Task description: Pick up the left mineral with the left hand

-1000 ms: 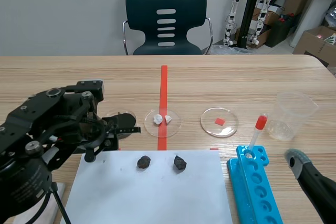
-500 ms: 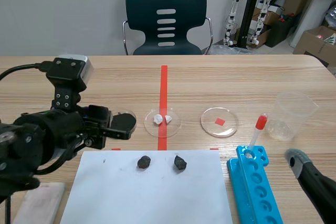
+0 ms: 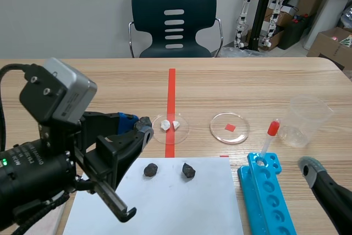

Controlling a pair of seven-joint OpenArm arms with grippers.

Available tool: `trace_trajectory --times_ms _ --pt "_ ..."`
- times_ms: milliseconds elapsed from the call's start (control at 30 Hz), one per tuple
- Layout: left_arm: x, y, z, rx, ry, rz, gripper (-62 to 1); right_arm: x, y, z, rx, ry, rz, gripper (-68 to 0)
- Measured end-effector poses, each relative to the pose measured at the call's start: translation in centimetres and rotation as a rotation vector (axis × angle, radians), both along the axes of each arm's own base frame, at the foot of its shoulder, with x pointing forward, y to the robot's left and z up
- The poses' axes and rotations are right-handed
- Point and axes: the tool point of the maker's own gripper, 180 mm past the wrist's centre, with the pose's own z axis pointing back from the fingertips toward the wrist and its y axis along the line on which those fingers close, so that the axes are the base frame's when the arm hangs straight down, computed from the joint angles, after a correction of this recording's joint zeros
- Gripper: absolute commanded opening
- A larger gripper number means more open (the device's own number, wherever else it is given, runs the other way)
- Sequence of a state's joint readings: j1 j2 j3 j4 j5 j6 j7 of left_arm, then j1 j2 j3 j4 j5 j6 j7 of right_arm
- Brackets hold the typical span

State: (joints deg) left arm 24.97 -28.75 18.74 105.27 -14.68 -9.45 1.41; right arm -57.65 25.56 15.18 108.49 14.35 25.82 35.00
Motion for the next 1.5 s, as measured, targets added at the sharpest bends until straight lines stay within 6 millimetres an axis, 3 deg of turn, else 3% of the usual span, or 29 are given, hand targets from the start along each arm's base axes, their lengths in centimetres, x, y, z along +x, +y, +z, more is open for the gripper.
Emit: trace_trajectory --times_ms 267,533,1500 --pt "-1.1 2.0 -0.6 0.021 0.024 -0.015 -49.2 0.0 0.0 0.0 0.0 0.0 0.0 0.4" --pt "-1.9 3.2 0.2 -0.007 0.0 -0.037 -49.2 0.0 0.0 0.0 0.0 0.0 0.0 0.4" --pt "-2.4 2.9 -0.2 0.043 -0.023 -0.084 -49.2 0.0 0.0 0.0 0.0 0.0 0.0 0.4"
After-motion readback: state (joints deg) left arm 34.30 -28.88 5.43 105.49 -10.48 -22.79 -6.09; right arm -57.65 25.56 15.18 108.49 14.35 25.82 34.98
